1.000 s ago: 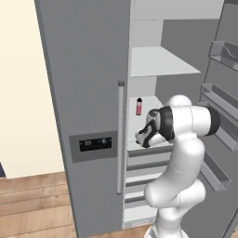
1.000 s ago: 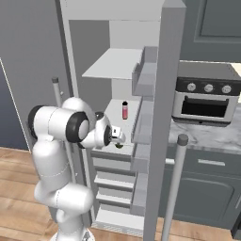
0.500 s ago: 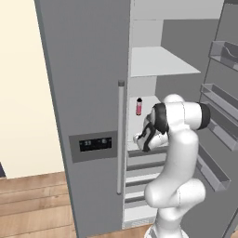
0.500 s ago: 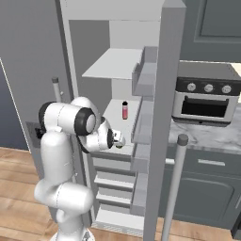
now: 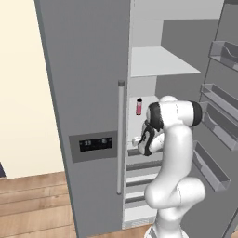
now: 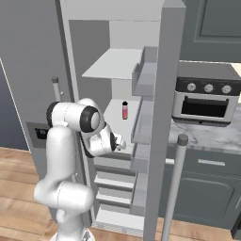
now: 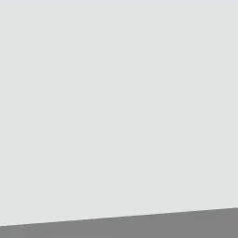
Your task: Fully open the fridge drawer.
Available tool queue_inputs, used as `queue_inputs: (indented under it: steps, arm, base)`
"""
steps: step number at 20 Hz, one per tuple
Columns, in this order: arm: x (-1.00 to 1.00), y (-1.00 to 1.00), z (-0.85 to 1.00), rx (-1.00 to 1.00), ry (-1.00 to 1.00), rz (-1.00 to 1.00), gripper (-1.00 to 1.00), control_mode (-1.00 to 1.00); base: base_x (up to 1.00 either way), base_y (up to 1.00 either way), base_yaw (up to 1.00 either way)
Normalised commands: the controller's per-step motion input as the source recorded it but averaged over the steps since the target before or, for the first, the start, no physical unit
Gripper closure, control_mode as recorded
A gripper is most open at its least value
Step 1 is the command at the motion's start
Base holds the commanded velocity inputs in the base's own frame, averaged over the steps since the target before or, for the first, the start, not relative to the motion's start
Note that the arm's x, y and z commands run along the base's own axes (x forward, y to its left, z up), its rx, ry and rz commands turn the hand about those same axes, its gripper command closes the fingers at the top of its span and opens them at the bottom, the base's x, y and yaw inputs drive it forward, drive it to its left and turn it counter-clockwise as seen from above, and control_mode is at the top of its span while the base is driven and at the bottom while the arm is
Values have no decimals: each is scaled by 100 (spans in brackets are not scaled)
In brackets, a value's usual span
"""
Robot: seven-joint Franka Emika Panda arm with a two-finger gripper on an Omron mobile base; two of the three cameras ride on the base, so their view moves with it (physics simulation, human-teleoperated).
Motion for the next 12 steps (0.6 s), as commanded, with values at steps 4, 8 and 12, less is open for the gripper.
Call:
queue_inputs:
  steps: [4, 8, 12]
  arm:
    - [-1, 0, -14, 0, 0, 0, -100, -100]
    - [-18, 0, -28, -2, 5, 0, -100, -100]
    - [-75, -3, -50, -7, 14, 0, -100, -100]
  base:
    - [0, 0, 0]
    - [0, 0, 0]
    - [0, 0, 0]
